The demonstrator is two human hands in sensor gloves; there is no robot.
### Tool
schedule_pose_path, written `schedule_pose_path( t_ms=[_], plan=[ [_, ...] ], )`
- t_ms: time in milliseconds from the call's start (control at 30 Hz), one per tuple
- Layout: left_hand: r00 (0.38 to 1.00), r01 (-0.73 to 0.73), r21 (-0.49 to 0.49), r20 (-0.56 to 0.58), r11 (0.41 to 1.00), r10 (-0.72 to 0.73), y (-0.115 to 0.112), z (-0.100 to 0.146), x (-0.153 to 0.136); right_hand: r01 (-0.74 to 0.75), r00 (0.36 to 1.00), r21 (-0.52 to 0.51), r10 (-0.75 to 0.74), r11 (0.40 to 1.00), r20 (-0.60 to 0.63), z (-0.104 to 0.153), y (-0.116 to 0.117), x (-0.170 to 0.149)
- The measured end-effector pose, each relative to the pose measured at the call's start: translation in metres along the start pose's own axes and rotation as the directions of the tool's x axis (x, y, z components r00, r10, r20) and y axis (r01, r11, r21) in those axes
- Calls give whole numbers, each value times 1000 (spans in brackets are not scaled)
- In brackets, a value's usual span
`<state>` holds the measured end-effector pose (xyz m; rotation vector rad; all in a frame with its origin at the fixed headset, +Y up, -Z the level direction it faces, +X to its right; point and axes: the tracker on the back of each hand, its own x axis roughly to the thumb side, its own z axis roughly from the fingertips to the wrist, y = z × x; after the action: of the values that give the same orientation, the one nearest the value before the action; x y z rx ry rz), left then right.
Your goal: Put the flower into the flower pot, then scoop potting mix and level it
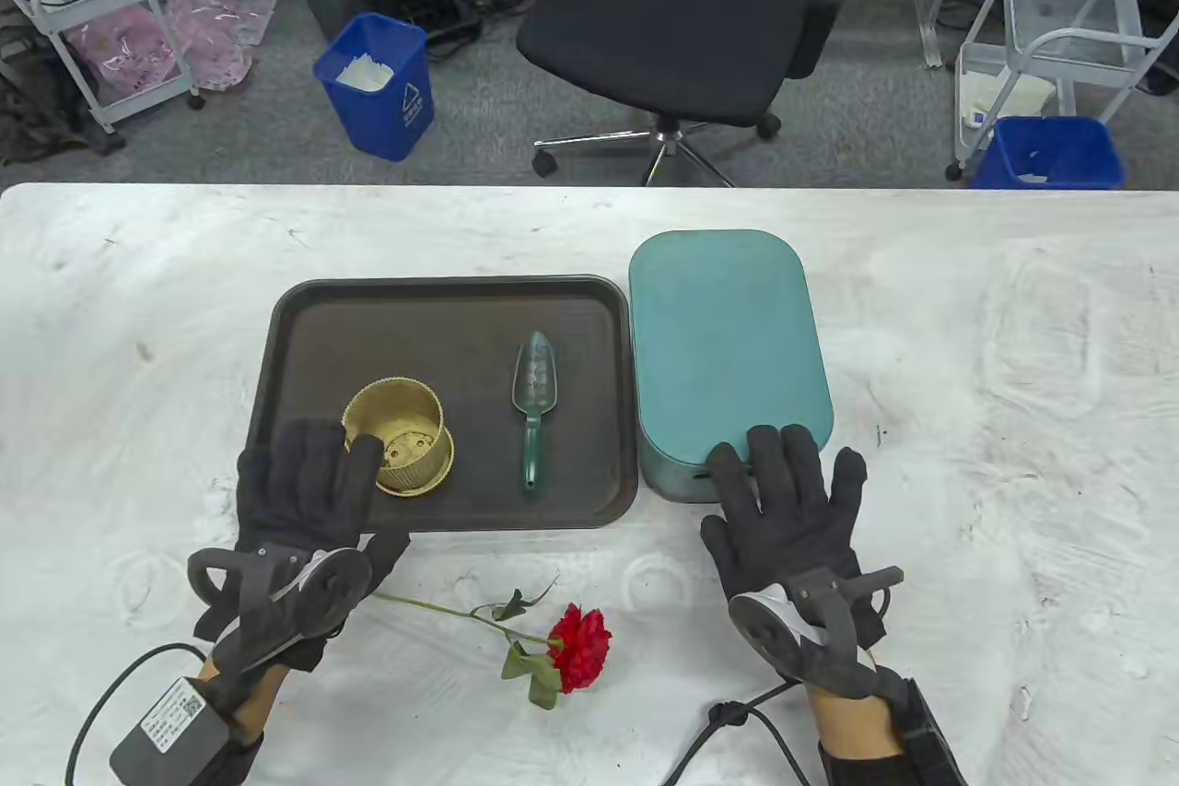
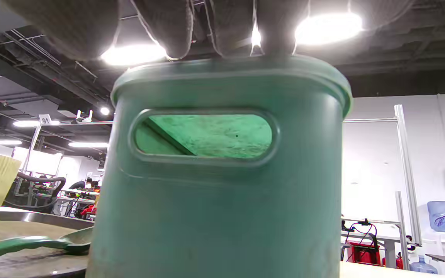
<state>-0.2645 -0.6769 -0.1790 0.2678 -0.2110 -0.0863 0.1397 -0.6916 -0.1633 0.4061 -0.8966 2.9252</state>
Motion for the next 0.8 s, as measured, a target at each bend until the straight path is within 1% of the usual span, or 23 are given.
schedule_pose_path(
  t_ms=[433, 533, 667, 800],
  plan=[
    [1000, 5, 4, 2, 1000, -5, 0, 0, 0, -10, 1000, -2, 10, 1000, -9, 0, -1, 0],
    [1000, 5, 17, -6, 1000, -5, 3, 0, -2, -20, 1000, -19, 20, 1000, 0, -4, -5, 2],
    [1000, -2, 18, -14, 1000, 2, 3, 0, -4, 5, 1000, -55, -5, 998, 0, -24, -20, 8],
    [1000, -6, 10, -21, 1000, 6, 2, 0, -5, -59, 997, -18, 59, 998, 47, -59, -36, 27]
  ],
)
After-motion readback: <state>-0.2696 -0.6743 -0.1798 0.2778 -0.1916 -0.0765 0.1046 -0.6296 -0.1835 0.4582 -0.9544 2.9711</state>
